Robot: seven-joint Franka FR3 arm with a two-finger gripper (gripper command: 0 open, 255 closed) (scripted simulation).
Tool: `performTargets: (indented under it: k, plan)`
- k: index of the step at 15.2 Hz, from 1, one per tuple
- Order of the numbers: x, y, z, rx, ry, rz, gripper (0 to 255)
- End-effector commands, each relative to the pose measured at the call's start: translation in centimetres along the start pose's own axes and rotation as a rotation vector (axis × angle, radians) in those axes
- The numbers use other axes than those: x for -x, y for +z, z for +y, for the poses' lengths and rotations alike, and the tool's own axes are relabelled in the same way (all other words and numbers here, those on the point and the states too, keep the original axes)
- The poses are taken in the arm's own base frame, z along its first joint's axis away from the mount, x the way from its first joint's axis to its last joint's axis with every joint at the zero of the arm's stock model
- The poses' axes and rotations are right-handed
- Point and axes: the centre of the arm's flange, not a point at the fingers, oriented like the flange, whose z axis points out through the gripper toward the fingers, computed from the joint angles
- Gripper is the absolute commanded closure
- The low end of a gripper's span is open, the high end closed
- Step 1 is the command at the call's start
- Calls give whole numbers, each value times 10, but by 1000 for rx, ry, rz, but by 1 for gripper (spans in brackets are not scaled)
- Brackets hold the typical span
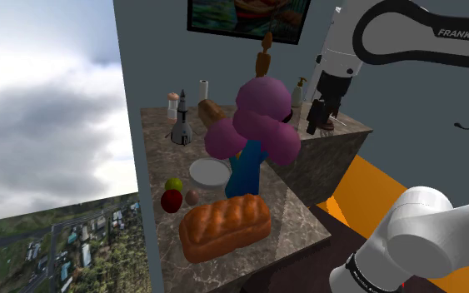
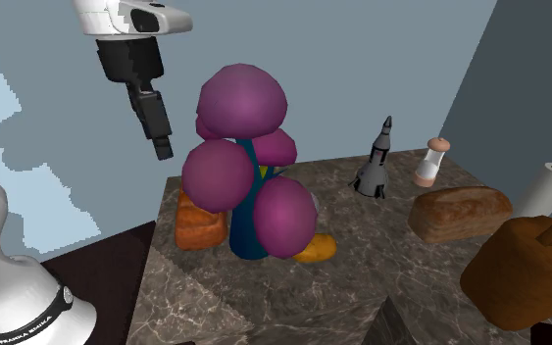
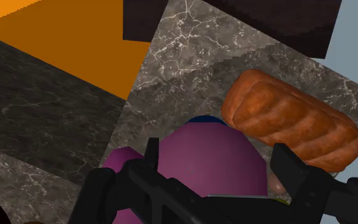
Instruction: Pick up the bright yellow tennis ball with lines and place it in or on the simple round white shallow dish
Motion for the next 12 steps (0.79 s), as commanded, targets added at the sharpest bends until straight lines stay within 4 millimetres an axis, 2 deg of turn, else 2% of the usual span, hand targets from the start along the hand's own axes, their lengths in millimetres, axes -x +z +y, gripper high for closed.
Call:
performTargets:
  k: [1,12]
  plan:
    - [0,0,0,0,0,0,0]
    - [-97,81,-68,-16,2,4,0]
